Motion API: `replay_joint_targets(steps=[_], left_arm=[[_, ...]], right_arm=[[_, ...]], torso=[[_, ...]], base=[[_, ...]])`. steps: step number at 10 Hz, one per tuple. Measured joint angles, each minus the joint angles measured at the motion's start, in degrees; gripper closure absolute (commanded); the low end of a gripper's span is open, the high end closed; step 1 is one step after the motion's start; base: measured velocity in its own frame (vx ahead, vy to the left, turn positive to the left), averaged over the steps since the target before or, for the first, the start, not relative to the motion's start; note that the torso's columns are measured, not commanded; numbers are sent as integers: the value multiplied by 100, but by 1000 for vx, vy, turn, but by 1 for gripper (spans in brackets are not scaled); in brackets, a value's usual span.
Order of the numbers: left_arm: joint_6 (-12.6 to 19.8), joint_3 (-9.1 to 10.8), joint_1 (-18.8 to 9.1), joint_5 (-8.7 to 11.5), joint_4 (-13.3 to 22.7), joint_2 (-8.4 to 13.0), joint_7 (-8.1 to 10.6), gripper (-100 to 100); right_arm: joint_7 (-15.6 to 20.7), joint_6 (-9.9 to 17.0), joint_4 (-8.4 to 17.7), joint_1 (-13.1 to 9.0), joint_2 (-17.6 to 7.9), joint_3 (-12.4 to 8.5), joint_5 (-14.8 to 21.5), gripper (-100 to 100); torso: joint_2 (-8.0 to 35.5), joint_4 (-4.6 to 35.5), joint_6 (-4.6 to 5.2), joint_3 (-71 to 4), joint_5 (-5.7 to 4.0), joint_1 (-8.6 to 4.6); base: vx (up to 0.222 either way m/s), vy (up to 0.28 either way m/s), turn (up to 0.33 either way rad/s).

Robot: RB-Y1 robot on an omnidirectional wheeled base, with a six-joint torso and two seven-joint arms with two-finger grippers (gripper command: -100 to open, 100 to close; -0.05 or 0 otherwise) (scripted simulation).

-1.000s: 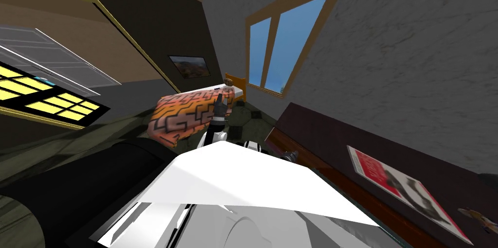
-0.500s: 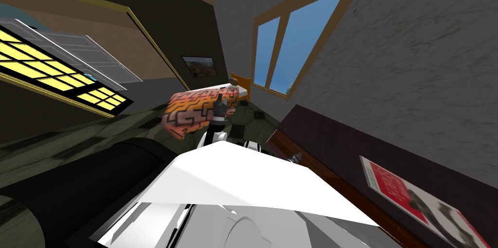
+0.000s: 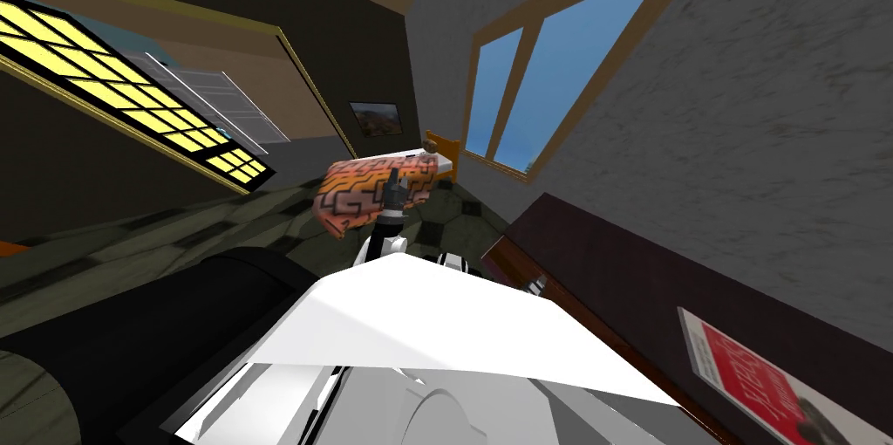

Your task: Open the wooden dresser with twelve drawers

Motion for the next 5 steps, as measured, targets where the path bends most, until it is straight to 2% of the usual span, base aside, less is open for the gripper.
replay_joint_targets(steps=[2, 3, 4, 5], left_arm=[[0, 0, 0, 0, 0, 0, 0, 0], [0, 0, 1, 0, 0, 0, 0, 0], [0, 0, 1, 0, 0, 0, 0, 0], [0, 0, 1, 0, 0, 0, 0, 0]], right_arm=[[136, 297, 174, -33, -64, 62, 214, -100], [125, 420, 405, -119, -56, 99, 311, -100], [112, 448, 437, -130, -55, 104, 322, -100], [114, 445, 433, -129, -55, 103, 320, 100]], torso=[[-3, -1, 0, -2, 0, 2], [-6, -2, -1, -4, 1, 3], [-7, -2, 1, -4, 1, 5], [-6, -2, 0, -4, 1, 5]], base=[[-18, -17, 130], [-6, -8, 24], [0, 0, 0], [0, 0, 0]])
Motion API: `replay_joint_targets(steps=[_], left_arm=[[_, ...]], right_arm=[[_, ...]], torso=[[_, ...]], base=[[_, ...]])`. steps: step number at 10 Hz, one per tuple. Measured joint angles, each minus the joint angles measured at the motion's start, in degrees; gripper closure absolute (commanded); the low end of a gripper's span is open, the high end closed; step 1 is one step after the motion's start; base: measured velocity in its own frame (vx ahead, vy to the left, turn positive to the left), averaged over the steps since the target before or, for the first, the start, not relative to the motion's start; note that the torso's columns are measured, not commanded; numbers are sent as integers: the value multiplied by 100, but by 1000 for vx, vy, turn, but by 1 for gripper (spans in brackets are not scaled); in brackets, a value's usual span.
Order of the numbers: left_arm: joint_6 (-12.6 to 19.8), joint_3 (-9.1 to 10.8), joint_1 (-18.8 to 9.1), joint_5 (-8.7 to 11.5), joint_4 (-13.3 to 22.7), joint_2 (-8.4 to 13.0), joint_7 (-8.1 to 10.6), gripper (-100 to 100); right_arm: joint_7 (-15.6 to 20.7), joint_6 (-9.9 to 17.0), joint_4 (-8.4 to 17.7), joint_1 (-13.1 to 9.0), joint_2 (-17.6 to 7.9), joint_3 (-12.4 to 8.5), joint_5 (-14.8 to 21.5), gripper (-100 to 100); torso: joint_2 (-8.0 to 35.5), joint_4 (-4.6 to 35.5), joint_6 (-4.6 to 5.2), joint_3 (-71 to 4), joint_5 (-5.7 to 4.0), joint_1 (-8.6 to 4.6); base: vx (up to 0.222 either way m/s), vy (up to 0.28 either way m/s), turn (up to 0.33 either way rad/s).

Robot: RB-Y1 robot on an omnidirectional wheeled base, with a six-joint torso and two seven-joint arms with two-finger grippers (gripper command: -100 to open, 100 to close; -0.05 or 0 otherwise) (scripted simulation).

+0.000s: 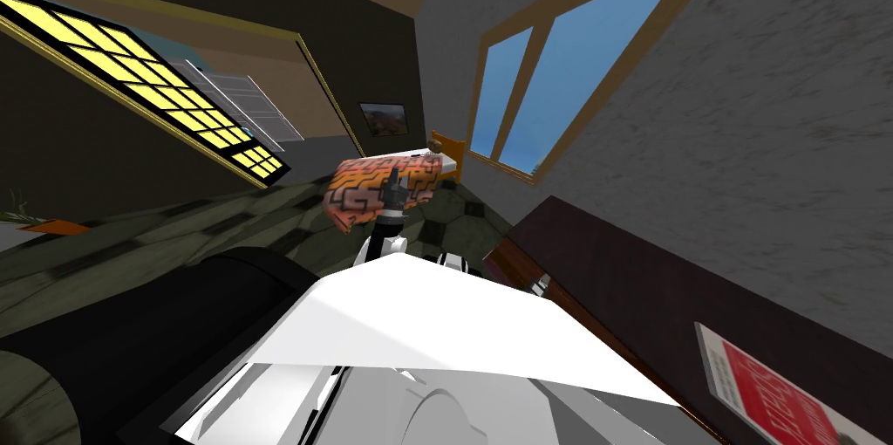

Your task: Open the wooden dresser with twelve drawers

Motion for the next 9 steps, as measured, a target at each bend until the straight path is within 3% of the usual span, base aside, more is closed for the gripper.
replay_joint_targets(steps=[6, 7, 9], left_arm=[[0, -2, -2, 0, 0, -2, 0, 0], [0, -1, -1, 0, 0, -1, 0, 0], [0, 1, 0, 0, 0, 2, 0, 0]], right_arm=[[162, -132, -183, -46, -65, -16, -21, 100], [167, -138, -184, -46, -64, -16, -22, -100], [7, -142, -315, -73, -35, -11, -56, -100]], torso=[[6, 1, 0, 3, -1, -6], [-25, -5, -1, -13, -8, -35], [-24, -6, 0, -14, -15, -55]], base=[[-136, 123, -30], [-42, -38, 28], [-15, -140, 32]])
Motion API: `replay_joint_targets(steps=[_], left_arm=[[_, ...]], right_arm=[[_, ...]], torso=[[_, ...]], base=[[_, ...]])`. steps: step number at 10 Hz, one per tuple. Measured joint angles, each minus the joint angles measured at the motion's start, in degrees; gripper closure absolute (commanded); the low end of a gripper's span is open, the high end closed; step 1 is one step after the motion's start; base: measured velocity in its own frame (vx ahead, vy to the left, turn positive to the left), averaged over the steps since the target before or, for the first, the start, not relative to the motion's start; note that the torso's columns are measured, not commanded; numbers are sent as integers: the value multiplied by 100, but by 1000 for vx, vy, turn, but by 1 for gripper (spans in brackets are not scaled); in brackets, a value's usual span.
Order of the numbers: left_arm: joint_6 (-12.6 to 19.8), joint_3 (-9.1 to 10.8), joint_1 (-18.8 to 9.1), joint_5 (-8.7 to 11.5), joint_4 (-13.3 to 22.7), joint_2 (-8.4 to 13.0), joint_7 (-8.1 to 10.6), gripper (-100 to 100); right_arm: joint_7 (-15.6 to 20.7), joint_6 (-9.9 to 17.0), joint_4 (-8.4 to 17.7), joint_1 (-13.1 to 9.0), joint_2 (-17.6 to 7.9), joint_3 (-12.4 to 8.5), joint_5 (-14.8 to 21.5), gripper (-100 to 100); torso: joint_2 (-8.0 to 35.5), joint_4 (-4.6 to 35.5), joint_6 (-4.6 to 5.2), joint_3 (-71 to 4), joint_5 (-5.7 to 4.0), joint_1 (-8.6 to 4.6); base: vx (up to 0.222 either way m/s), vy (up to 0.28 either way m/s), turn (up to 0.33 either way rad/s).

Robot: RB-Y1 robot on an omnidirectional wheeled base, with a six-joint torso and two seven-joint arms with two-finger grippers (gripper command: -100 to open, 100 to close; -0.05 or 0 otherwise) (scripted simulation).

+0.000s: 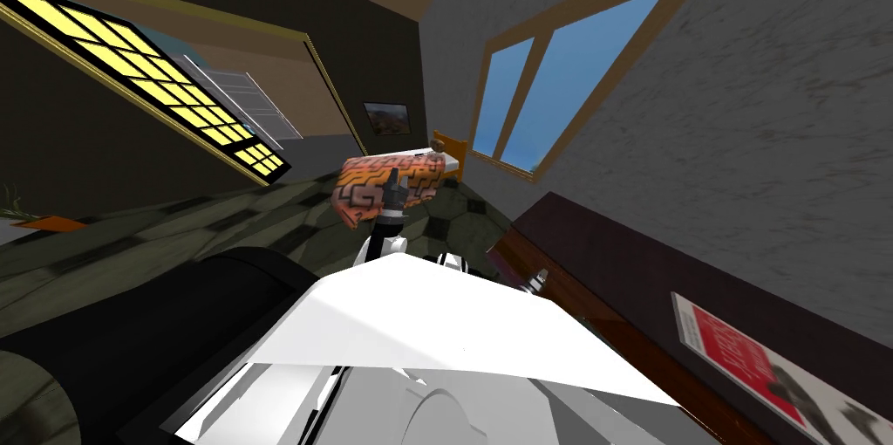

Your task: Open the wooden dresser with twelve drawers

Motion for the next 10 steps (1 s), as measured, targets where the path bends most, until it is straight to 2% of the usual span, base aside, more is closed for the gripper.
replay_joint_targets(steps=[3, 6, 9, 10], left_arm=[[0, 0, 0, 0, 0, 0, 0, 0], [0, -1, 0, 0, 0, -1, 0, 0], [0, -1, 0, 0, 0, -1, 0, 0], [0, 0, 0, 0, 0, -1, 0, 0]], right_arm=[[-313, -14, -55, -117, 45, 7, -44, -100], [-535, -32, -217, -174, 78, 8, -95, -100], [-838, -24, -182, -290, 134, 26, -117, -100], [-911, -35, -301, -284, 131, 22, -143, -100]], torso=[[29, 8, 0, 18, 18, 64], [31, 9, -1, 20, 17, 62], [26, 7, 0, 16, 12, 44], [26, 7, 0, 16, 12, 43]], base=[[-4, -125, 27], [-16, -76, 20], [-12, -97, 26], [-25, -113, 24]])
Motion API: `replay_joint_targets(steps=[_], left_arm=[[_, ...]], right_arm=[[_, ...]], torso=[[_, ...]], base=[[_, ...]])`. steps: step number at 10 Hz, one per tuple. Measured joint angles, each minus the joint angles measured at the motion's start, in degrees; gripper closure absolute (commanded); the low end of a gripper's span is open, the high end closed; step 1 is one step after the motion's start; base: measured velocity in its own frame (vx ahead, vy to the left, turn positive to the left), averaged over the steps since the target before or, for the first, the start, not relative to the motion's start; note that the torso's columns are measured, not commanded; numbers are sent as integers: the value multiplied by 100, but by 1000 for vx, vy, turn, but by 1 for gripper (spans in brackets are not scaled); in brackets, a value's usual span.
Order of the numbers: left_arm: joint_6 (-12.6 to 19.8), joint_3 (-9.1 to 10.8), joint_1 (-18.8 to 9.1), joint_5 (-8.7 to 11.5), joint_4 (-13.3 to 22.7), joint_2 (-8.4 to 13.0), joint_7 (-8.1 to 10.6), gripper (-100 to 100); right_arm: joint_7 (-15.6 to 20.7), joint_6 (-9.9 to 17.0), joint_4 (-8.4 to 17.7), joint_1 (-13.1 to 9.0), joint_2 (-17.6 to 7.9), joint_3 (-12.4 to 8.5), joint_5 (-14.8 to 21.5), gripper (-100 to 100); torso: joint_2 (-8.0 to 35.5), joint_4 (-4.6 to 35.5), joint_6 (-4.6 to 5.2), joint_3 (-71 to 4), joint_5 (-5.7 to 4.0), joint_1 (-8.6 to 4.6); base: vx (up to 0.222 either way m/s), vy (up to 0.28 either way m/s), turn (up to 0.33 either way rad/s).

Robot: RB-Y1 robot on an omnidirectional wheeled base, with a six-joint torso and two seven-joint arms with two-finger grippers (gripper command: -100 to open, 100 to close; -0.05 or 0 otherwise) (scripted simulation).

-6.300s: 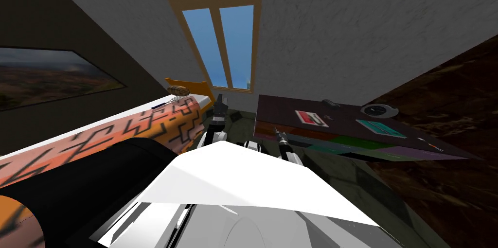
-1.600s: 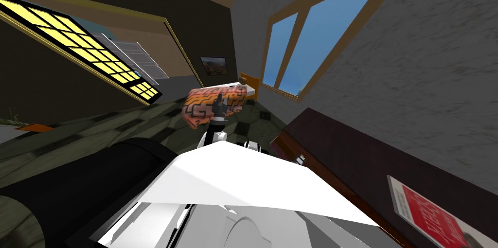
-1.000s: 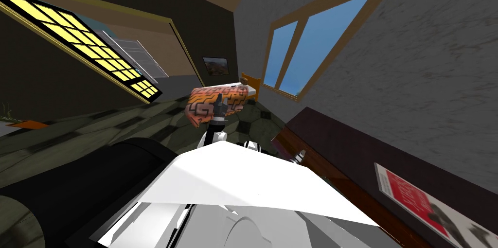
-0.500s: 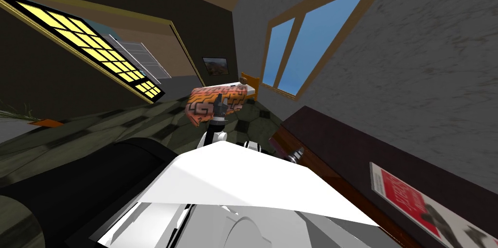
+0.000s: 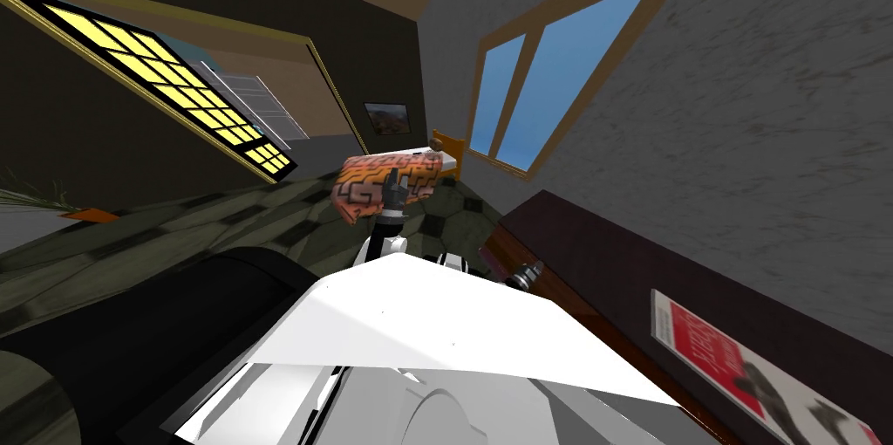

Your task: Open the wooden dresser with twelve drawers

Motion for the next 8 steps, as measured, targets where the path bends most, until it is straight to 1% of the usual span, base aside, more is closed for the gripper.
replay_joint_targets(steps=[2, 3, 4, 5, 6, 7, 8], left_arm=[[0, 0, 0, 0, 0, 0, 0, 0], [0, -1, 0, 0, 0, -1, 0, 0], [0, -1, -2, 0, 0, 0, 0, 0], [0, -1, -2, 0, 0, 0, 0, 0], [0, -1, -2, 0, 0, 0, 0, 0], [0, -1, -1, 0, 0, 0, 0, 0], [0, 0, 0, 0, 0, -1, 0, 0]], right_arm=[[-172, 8, -36, -63, 49, 11, -20, -100], [-191, 9, -37, -66, 49, 11, -21, -100], [-205, 102, 86, -142, 61, 34, -169, -100], [-200, 170, 97, -155, 39, 41, -342, -100], [-266, 281, 338, -295, 53, 69, -504, -100], [-256, 357, 350, -320, 46, 76, -677, -100], [-252, 383, 371, -330, 46, 81, -797, -100]], torso=[[3, 1, 0, 2, 3, 11], [-1, -1, 0, -1, 7, 29], [11, 3, -6, 6, 4, 13], [15, 4, -2, 9, 1, 6], [18, 5, 0, 11, 0, 0], [1, 1, 2, 2, 1, 6], [-17, -5, 5, -10, 5, 20]], base=[[-14, -76, 13], [-56, -79, 305], [-77, -93, 429], [-111, -101, 410], [-83, -89, 335], [-32, -42, 61], [-57, -59, 294]])
